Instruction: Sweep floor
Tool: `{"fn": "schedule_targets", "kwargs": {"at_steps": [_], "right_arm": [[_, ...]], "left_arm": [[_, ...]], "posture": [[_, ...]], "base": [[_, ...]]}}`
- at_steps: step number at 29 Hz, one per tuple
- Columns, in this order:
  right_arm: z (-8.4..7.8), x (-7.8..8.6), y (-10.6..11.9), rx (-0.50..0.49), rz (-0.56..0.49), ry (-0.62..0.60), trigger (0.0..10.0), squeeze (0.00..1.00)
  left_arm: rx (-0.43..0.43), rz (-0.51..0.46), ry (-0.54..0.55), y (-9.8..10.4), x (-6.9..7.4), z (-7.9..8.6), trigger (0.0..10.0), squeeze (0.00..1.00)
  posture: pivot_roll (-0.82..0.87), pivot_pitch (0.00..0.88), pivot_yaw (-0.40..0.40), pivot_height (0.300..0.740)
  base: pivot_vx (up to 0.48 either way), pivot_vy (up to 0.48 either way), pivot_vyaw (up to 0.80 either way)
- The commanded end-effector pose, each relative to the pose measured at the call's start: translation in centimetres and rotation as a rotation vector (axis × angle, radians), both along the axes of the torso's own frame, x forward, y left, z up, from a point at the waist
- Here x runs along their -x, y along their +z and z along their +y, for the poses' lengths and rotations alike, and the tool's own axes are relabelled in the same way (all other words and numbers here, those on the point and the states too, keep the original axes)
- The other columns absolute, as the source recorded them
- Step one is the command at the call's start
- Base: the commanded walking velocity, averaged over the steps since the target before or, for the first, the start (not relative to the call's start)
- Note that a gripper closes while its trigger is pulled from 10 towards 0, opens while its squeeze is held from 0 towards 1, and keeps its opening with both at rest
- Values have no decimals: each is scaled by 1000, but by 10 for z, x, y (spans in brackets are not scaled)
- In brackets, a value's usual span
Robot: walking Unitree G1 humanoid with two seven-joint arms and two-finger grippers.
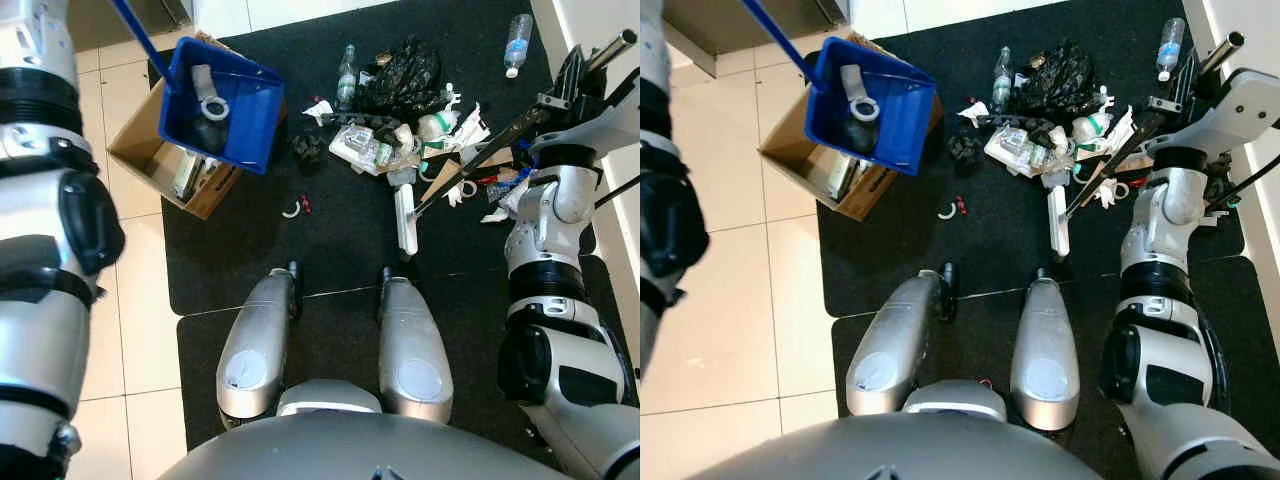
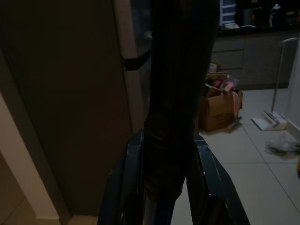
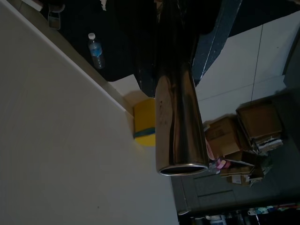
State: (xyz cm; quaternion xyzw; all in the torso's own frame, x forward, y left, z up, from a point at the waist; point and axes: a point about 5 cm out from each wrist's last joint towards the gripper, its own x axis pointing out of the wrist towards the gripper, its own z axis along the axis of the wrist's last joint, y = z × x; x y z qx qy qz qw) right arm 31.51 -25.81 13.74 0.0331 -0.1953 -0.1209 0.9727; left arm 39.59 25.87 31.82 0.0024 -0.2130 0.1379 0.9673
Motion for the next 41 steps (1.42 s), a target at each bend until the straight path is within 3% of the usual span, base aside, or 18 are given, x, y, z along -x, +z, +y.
{"fn": "schedule_targets", "kwargs": {"at_steps": [1, 8, 15, 20, 21, 24, 30, 31, 41], "right_arm": [[1, 3, -6, 1, 8, -3, 10000, 0], [2, 3, -6, 0, 9, 0, 10000, 0], [2, 3, -7, 1, 10, 0, 10000, 0], [1, 4, -8, 3, 12, -1, 10000, 0], [1, 4, -8, 3, 12, -1, 10000, 0], [2, 2, -6, 2, 4, 2, 10000, 0], [2, 3, -5, 3, 0, 2, 10000, 0], [0, 4, -6, 5, -1, -3, 10000, 0], [2, 5, -5, 1, -9, -7, 10000, 0]], "left_arm": [[-71, -82, 51, 27, 7, 12, 10000, 0], [-273, -44, 74, 26, 5, 13, 10000, 0], [-310, -9, 100, 24, 5, 19, 10000, 0], [-525, 62, 142, 14, 5, 22, 10000, 0], [-525, 62, 142, 14, 5, 22, 10000, 0], [-650, 81, 136, 9, 3, 15, 10000, 0], [-712, 94, 128, 8, 1, 11, 10000, 0], [-785, 103, 103, 5, -1, 4, 10000, 0], [-1010, 81, 23, -9, -6, -27, 10000, 0]], "posture": [[65, 178, 127, 740], [64, 182, 127, 740], [64, 182, 127, 740], [65, 183, 123, 740], [65, 183, 123, 740], [60, 184, 124, 740], [56, 185, 126, 740], [63, 185, 127, 740], [50, 187, 140, 740]], "base": [[0, 0, 0], [0, 0, 0], [0, 0, 0], [0, 0, 0], [0, 0, 0], [0, 0, 0], [0, 0, 0], [0, 0, 0], [0, 0, 0]]}}
